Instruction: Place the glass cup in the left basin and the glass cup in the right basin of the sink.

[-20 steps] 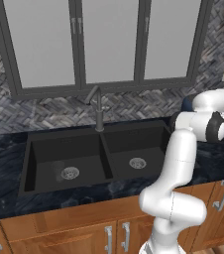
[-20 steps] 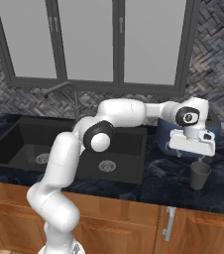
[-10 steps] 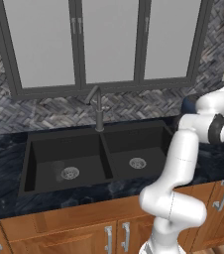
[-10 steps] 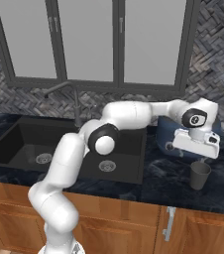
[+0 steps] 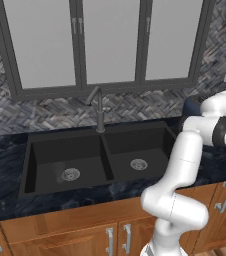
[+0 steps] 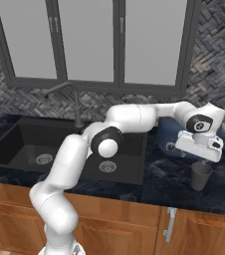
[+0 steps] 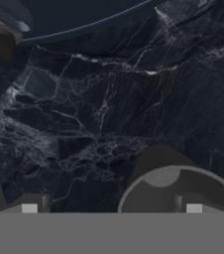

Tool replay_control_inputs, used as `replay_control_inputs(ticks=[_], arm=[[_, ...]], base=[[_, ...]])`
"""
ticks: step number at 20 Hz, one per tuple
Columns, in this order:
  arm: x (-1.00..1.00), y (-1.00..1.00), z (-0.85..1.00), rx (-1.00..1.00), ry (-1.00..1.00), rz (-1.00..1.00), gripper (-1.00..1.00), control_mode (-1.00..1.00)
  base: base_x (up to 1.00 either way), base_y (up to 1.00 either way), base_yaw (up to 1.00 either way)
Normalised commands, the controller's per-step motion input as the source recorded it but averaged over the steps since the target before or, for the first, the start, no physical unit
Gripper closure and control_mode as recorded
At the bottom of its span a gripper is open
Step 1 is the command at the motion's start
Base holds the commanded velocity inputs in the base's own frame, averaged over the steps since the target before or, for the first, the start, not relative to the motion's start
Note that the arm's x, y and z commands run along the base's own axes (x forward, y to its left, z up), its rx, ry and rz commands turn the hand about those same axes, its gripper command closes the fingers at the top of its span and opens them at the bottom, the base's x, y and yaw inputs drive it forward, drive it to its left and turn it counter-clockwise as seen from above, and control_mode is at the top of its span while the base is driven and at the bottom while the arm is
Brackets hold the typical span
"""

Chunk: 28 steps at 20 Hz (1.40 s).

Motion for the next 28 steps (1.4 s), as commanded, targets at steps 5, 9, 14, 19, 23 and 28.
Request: replay_control_inputs(ticks=[5,9,14,19,23,28], arm=[[0.09,0.0,-0.29,-0.01,0.01,0.0,-1.0,-1.0],[0.12,0.0,-0.19,0.0,0.05,0.0,-1.0,-1.0],[0.09,0.0,-0.15,0.0,0.06,0.0,-1.0,-1.0],[0.0,-0.02,-0.05,0.01,0.03,0.0,-1.0,-1.0],[-0.03,-0.01,-0.18,0.01,0.04,0.0,-1.0,-1.0],[-0.11,0.04,-0.25,0.02,0.02,-0.04,1.0,-1.0]], base=[[0.0,0.0,0.0],[0.0,0.0,0.0],[0.0,0.0,0.0],[0.0,0.0,0.0],[0.0,0.0,0.0],[0.0,0.0,0.0]])
